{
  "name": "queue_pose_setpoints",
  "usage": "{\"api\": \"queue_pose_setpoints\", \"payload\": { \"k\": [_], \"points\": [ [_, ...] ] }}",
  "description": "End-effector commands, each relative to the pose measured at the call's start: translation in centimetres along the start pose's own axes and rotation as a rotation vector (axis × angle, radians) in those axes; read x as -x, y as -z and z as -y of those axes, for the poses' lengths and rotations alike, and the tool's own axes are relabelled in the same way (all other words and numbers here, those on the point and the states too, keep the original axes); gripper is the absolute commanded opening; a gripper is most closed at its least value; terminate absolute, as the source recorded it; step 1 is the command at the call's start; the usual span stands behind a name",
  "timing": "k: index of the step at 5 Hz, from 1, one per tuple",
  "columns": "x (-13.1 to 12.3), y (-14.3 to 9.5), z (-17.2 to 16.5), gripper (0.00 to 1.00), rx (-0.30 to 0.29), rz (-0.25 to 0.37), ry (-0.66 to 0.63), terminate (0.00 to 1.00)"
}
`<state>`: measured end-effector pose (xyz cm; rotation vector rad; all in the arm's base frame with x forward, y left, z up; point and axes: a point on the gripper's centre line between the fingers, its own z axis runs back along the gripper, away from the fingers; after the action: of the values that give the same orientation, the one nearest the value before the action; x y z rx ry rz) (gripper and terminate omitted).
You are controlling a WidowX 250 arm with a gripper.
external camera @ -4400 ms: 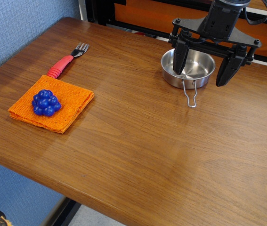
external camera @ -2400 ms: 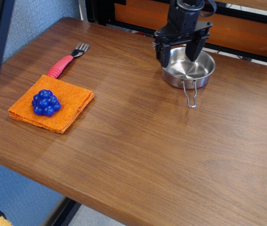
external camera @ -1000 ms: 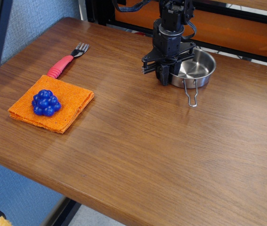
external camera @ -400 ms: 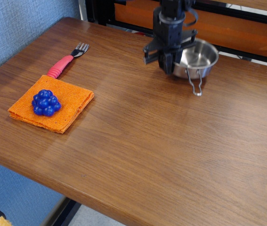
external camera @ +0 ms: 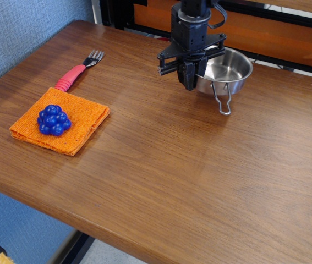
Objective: Take the silver vessel and place it next to the yellow cloth.
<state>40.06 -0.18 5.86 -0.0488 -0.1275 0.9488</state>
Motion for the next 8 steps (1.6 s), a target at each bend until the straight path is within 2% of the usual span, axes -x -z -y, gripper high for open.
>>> {"api": "queue_pose_setpoints", "payload": {
  "k": [1,2,3,4,5,6,7,8],
  "points": [
    [2.0,-3.3,-5.9,0.0,0.018,0.014,-0.073,0.0],
    [3.8,-2.1,-8.6,0.0,0.018,-0.002,-0.119,0.0],
    [4.8,-0.5,-11.1,0.0,-0.064,0.006,-0.155,0.0],
    [5.0,0.8,-13.2,0.0,-0.1,0.012,-0.207,0.0],
    [5.1,0.8,-13.7,0.0,-0.065,-0.002,-0.223,0.0],
    [5.0,0.8,-13.9,0.0,-0.061,-0.002,-0.227,0.0],
    [4.7,0.5,-13.9,1.0,-0.112,-0.014,-0.203,0.0],
    [4.3,-0.2,-13.7,1.0,-0.131,-0.005,-0.186,0.0]
  ]
}}
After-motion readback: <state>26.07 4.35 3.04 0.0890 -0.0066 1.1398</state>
